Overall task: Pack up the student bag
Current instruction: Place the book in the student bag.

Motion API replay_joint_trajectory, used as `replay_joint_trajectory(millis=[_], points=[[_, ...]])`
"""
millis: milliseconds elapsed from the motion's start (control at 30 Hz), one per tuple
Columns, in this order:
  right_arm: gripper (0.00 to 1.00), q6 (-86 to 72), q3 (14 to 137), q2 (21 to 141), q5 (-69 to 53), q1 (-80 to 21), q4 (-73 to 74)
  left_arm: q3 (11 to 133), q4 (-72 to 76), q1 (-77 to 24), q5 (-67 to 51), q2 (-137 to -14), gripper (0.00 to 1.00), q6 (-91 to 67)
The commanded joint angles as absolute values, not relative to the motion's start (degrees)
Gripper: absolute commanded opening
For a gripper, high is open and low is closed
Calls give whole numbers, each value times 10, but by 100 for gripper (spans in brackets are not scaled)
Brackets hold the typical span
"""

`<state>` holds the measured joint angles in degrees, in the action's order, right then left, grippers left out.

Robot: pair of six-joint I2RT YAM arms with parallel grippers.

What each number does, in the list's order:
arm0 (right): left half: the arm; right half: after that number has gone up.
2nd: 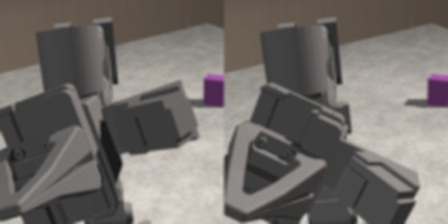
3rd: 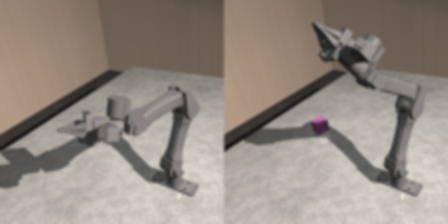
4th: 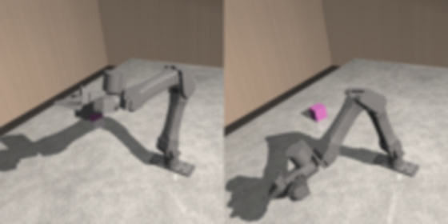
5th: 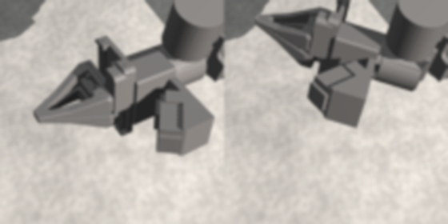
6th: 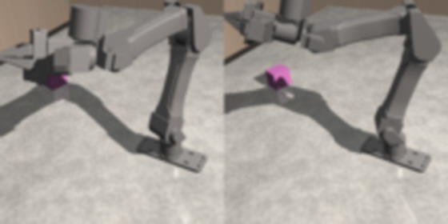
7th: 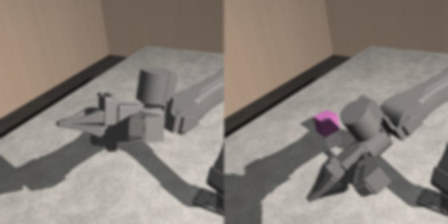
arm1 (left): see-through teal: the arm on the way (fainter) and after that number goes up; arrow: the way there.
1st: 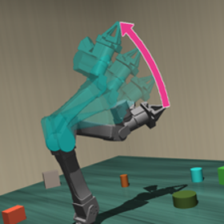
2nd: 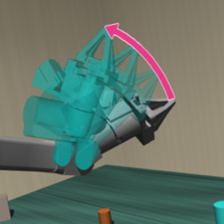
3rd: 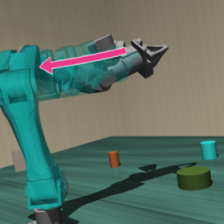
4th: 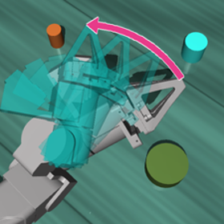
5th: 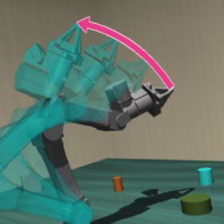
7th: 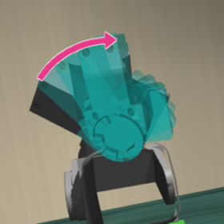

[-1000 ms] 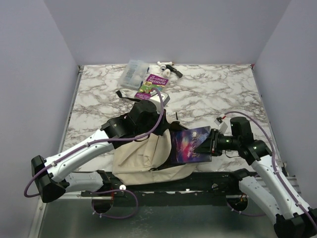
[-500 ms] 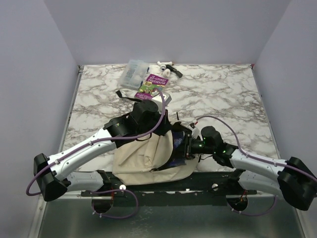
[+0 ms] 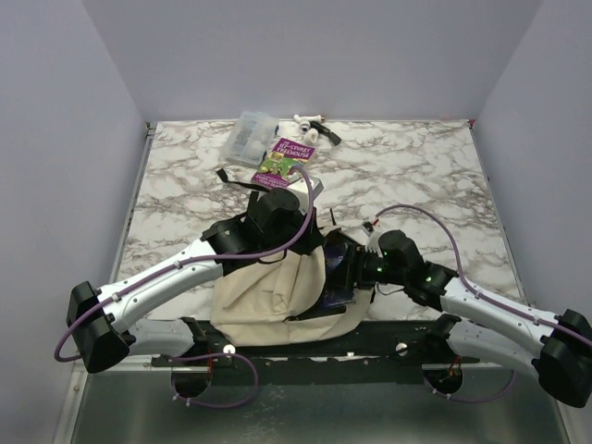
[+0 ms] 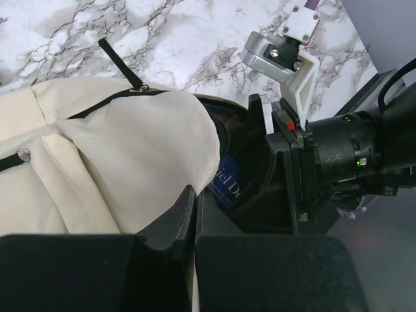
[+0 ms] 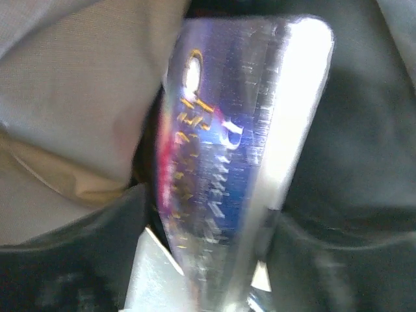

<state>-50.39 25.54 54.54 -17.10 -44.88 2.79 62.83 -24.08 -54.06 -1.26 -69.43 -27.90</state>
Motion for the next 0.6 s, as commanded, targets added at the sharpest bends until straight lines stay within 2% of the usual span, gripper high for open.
replay_joint_trajectory(millis=[0, 33, 133, 167, 333, 367, 500, 567], points=[[48, -488, 242, 547, -185, -448, 12, 611, -218, -537, -19, -679, 0, -272], [34, -510, 229, 554, -193, -449, -31, 610, -217, -537, -21, -679, 0, -273], [5, -604, 188, 586, -184, -460, -190, 605, -205, -537, -25, -679, 0, -278], [0, -634, 183, 596, -160, -468, -223, 602, -200, -537, -27, -679, 0, -280], [0, -696, 205, 715, -34, -555, -381, 598, -192, -537, -23, -685, 0, -278], [2, -705, 205, 734, -20, -567, -396, 597, -192, -537, -19, -686, 0, -275], [49, -682, 228, 764, -8, -569, -309, 598, -193, -537, -11, -687, 0, -265], [60, -654, 228, 749, -3, -568, -257, 595, -193, -537, -8, -687, 0, -265]])
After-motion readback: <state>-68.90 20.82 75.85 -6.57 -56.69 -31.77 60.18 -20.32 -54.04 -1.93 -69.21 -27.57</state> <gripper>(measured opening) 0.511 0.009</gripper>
